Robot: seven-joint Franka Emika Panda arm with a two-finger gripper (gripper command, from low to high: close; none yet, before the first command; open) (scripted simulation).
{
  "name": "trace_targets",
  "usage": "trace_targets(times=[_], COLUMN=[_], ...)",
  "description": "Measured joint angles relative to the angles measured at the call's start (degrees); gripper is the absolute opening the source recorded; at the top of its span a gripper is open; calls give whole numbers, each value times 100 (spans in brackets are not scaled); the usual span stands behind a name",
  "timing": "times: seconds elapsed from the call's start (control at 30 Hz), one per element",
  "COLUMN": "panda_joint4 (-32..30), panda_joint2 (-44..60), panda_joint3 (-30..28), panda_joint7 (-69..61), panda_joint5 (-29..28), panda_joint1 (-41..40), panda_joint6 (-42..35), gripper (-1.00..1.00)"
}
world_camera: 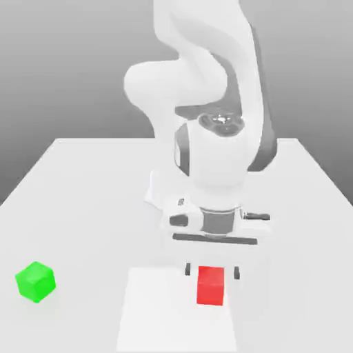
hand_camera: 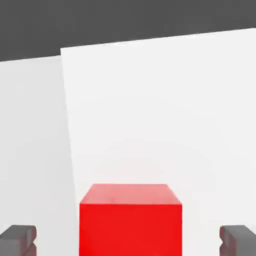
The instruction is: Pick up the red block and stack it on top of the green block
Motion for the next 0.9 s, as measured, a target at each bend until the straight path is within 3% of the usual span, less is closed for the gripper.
trace_targets(times=[0.1, 0.13, 0.37, 0.9], panda_joint4=[8, 7, 8, -171], panda_joint2=[314, 424, 451, -865], panda_joint3=[71, 115, 135, 52], panda_joint7=[-45, -67, -54, 64], panda_joint5=[83, 122, 110, -55], panda_joint1=[-49, -83, -103, -61], panda_joint6=[262, 350, 375, -750], gripper=[0, -100, -100, -100])
